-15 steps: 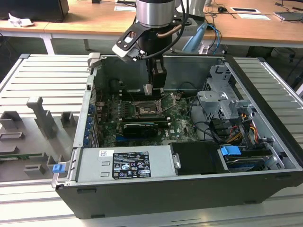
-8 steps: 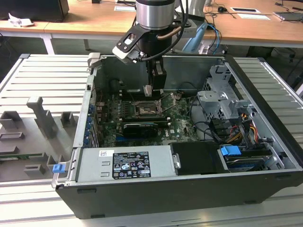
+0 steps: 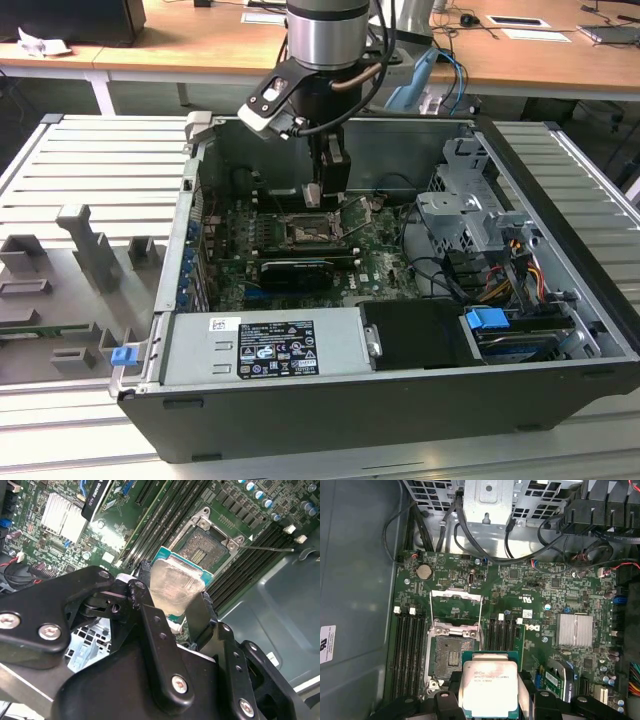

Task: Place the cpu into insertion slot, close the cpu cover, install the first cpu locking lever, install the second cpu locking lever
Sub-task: 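Place the cpu into insertion slot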

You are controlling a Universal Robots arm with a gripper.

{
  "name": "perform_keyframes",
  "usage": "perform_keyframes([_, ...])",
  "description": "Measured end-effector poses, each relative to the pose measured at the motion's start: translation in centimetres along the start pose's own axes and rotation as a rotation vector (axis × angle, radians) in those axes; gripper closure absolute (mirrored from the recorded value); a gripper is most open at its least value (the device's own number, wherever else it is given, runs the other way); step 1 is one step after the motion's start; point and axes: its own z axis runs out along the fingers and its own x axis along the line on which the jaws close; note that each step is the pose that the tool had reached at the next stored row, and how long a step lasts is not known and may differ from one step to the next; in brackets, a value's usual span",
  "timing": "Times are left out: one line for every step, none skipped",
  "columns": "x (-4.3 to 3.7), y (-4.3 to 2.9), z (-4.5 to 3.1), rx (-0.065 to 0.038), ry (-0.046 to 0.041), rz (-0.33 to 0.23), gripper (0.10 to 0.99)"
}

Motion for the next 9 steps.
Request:
perform_keyframes([0.0, 0.0, 0.08, 0.0, 0.0001, 0.0, 0.561])
perform_keyframes([0.0, -0.01, 0.14, 0.0, 0.0, 0.0, 0.561])
perform_keyframes([0.0, -0.01, 0.2, 0.0, 0.0001, 0.0, 0.561])
perform_keyframes([0.0, -0.02, 0.26, 0.0, 0.0, 0.0, 0.561])
perform_keyframes([0.0, -0.02, 0.31, 0.0, 0.0, 0.0, 0.561])
perform_keyframes([0.0, -0.02, 0.37, 0.0, 0.0001, 0.0, 0.561])
perform_keyframes([0.0, -0.03, 0.4, 0.0, 0.0001, 0.0, 0.561])
perform_keyframes([0.0, -0.03, 0.45, 0.0, 0.0, 0.0, 0.561])
perform_keyframes([0.0, -0.03, 0.5, 0.0, 0.0001, 0.0, 0.561])
